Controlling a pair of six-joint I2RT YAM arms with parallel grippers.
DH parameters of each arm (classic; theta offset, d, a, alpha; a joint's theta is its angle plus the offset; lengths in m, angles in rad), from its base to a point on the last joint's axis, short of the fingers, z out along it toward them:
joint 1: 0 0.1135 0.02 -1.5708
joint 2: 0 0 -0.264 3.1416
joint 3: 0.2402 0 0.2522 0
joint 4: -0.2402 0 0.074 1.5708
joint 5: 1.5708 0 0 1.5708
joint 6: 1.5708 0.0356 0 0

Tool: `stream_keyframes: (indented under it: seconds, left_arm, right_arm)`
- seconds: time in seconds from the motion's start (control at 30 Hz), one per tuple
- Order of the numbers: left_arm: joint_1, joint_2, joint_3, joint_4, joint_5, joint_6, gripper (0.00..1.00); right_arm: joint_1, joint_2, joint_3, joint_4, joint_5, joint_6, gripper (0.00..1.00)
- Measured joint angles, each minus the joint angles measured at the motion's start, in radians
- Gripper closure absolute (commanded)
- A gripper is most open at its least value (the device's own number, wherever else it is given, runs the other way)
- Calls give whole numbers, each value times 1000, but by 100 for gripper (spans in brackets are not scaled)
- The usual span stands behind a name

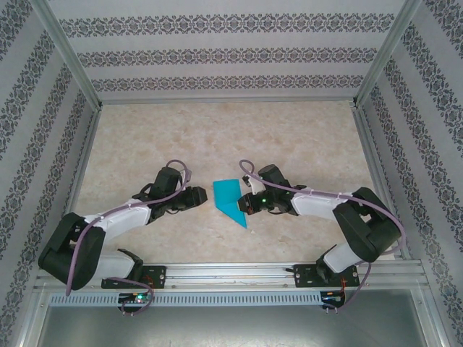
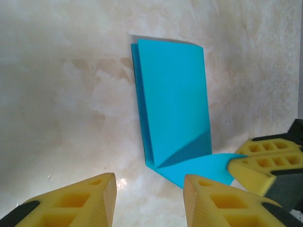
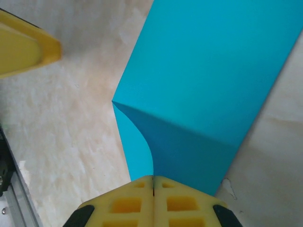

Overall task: Fold a paper plane with a square sheet of paper (fold left side to right side)
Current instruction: Fourth fold the wing at the center of the table.

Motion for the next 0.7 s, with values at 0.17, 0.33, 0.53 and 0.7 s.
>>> stream_keyframes:
  seconds: [0.17, 0.33, 0.53, 0.7]
  left_arm:
    - [8, 76, 36, 32, 69, 0, 58]
    - [8, 163, 87, 96, 135, -1, 58]
    - [8, 268, 140, 143, 183, -4, 58]
    - [8, 352, 192, 166, 205, -7, 69]
  right_arm:
    - [-11, -72, -46, 38, 0, 13, 100]
    - [-18, -86, -71, 58, 0, 21, 100]
    - [-20, -99, -85, 68, -1, 37, 100]
    - [-20, -99, -97, 84, -1, 43, 100]
